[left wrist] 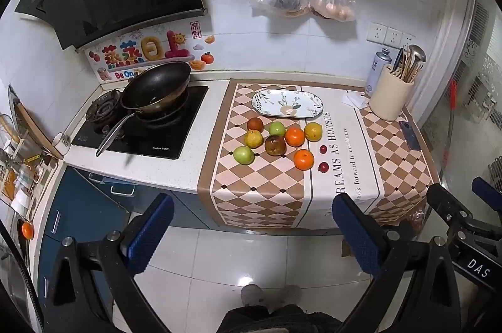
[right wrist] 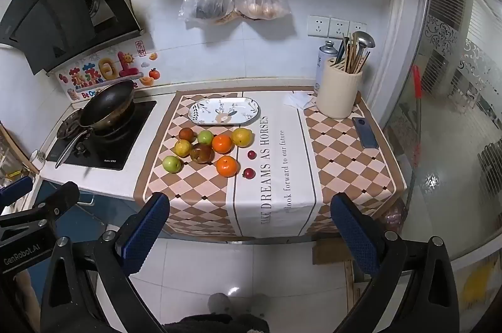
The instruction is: Organize fruits
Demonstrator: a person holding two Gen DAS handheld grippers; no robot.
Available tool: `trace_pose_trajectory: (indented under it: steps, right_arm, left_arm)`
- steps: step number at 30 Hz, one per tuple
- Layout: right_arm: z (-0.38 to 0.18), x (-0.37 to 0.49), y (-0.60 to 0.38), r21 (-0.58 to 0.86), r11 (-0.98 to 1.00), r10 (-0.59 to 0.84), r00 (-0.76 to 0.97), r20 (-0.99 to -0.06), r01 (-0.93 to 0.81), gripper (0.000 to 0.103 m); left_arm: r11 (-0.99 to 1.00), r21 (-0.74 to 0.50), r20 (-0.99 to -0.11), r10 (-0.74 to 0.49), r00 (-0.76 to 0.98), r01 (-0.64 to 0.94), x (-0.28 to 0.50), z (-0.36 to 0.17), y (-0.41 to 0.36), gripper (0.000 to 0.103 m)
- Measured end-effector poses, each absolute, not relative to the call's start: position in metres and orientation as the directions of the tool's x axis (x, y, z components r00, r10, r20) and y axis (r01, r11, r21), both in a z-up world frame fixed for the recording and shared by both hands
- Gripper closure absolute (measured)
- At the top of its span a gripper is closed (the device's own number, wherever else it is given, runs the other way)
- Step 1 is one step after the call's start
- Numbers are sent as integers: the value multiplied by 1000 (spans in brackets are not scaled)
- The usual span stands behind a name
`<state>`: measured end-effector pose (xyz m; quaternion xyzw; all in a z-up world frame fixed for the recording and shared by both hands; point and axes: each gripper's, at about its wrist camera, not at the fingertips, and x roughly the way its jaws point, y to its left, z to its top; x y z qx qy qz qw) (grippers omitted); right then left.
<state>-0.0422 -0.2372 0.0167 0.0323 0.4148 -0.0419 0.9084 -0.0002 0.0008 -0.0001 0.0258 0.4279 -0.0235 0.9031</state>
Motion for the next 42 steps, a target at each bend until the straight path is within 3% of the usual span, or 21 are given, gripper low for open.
trace_pose_trajectory:
  steps: [42]
  right_arm:
    - [-1,-34,-235,29,994,-44,634,-772,104,0]
  left_arm:
    - [998,37,-784,-8,621,60,3,-7,7,0]
